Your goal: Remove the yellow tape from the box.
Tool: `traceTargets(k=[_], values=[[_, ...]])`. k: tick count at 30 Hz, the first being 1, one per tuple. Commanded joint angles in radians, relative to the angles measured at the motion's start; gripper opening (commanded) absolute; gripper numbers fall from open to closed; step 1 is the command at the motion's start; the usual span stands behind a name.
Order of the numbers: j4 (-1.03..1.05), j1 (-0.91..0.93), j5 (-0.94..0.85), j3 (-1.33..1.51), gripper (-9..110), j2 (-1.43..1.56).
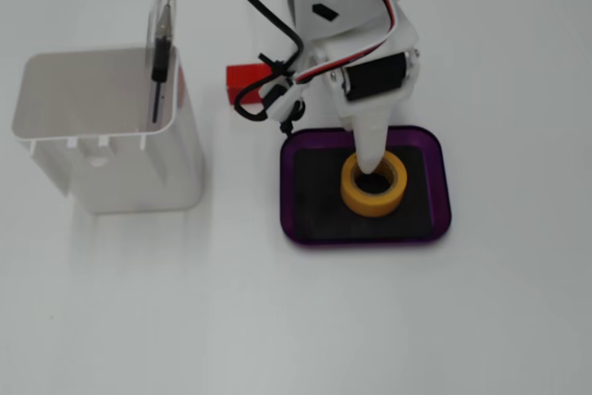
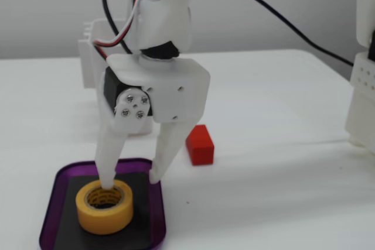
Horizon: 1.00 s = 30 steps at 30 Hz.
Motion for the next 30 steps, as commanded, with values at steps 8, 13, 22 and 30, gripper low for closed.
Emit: traceTargets(k=[8, 13, 22, 30], values=[[-0.086, -0.011, -0.003, 0.003, 16, 0.009], [-0.138, -0.011, -0.003, 0.035, 10, 0.009], [-0.141, -0.011, -0.005, 0.052, 10, 0.009], [-0.252, -0.011, 0.0, 0.181, 10, 0.011]])
